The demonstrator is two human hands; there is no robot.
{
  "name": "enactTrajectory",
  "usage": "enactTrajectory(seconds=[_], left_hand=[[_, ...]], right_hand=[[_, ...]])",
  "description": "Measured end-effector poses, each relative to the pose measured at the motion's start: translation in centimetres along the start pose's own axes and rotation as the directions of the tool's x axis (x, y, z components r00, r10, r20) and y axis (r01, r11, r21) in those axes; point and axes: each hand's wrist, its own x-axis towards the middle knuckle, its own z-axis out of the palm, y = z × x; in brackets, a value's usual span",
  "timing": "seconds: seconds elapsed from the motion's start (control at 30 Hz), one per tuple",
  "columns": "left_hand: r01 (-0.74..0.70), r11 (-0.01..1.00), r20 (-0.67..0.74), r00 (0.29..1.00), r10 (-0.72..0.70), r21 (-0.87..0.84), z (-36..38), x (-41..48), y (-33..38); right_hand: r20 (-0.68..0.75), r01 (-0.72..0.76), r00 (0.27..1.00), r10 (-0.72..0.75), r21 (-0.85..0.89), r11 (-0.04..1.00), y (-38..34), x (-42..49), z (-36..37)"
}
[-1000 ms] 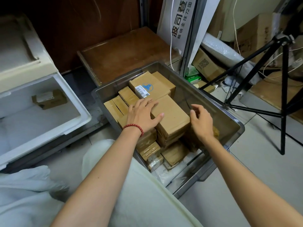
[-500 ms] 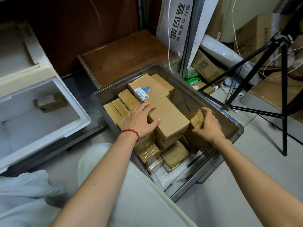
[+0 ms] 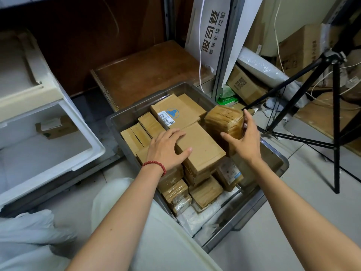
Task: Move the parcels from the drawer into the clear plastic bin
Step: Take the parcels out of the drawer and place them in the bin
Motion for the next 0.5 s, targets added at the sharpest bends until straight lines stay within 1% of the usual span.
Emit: enactTrajectory(seconds=[0.07, 0.1, 0.2, 0.27, 0.37, 0.5], left_hand=[[0.0, 1.0, -0.005, 1.0, 0.0, -0.002, 0.2, -0.2, -0.1], [0.002, 1.0, -0.006, 1.0, -0.002, 0.001, 0.2, -0.2, 0.0], [0.005, 1.0, -0.013, 1.0, -0.004, 0.026, -0.1, 0.0, -0.1], [0.005, 0.999, -0.021, 1.0, -0.004, 0.046, -0.4, 0.0, -0.2], [0.029, 0.998, -0.027, 0.999, -0.027, 0.06, -0.9, -0.3, -0.5], [0.065, 0.995, -0.071, 0.996, -0.06, 0.078, -2.5, -0.8, -1.2]], right_hand=[[0.017, -0.039, 0.999, 0.037, 0.078, 0.996, -0.9, 0.4, 0.4], [0.044, -0.055, 0.998, 0.052, 0.079, 0.995, -1.3, 0.6, 0.7], [0.113, -0.141, 0.984, 0.136, 0.037, 0.989, -1.6, 1.0, 1.4], [0.114, -0.173, 0.978, 0.173, -0.007, 0.985, -1.5, 0.9, 1.5], [0.104, -0.163, 0.979, 0.175, -0.116, 0.98, -1.4, 0.8, 1.4], [0.111, -0.154, 0.978, 0.174, -0.173, 0.973, -2.2, 0.9, 1.2]])
